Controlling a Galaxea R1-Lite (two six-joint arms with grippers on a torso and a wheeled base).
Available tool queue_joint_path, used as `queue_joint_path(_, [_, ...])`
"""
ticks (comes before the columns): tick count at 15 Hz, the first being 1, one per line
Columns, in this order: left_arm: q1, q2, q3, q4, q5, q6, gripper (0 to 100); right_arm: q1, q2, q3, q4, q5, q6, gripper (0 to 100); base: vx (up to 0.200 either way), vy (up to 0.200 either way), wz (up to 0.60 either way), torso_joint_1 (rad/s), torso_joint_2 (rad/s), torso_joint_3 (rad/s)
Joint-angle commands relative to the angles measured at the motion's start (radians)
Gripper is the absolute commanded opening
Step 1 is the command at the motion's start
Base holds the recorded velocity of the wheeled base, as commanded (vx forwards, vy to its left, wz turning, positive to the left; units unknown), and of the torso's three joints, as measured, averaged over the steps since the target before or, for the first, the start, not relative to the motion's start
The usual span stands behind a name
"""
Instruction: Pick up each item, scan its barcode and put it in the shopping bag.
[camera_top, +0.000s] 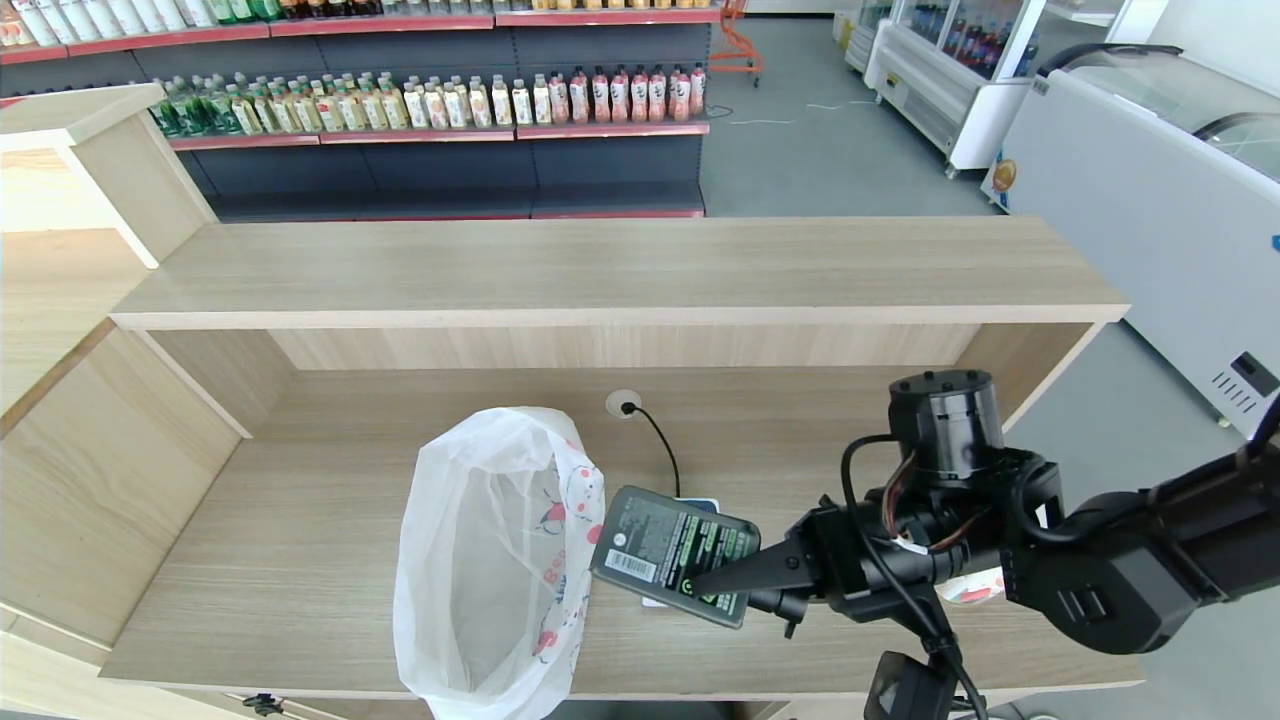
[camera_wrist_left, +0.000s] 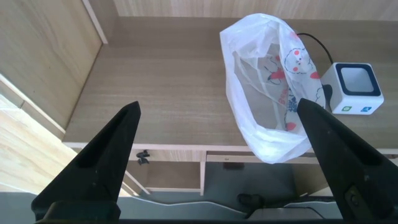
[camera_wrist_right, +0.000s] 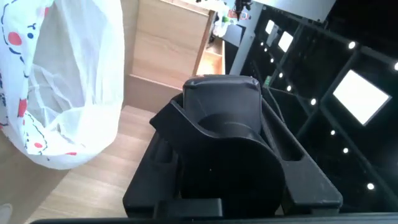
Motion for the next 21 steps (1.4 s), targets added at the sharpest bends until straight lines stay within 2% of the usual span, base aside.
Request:
queue_joint_path(1, [0.000, 0.000, 0.000, 0.000, 0.000, 0.000, 100, 0.006, 0.025, 0.002, 0.000, 0.002, -0.003, 0, 0.000, 0.000, 0.00, 0.000, 0.00, 0.000])
queue_joint_path(11, [0.000, 0.000, 0.000, 0.000, 0.000, 0.000, 100, 0.007, 0.075, -0.043, -0.002, 0.003, -0.007, 0, 0.000, 0.000, 0.00, 0.000, 0.00, 0.000])
queue_joint_path(21, [0.000, 0.000, 0.000, 0.000, 0.000, 0.000, 100, 0.015, 0.099, -0.009, -0.002, 0.006, -0.019, 0, 0.000, 0.000, 0.00, 0.000, 0.00, 0.000])
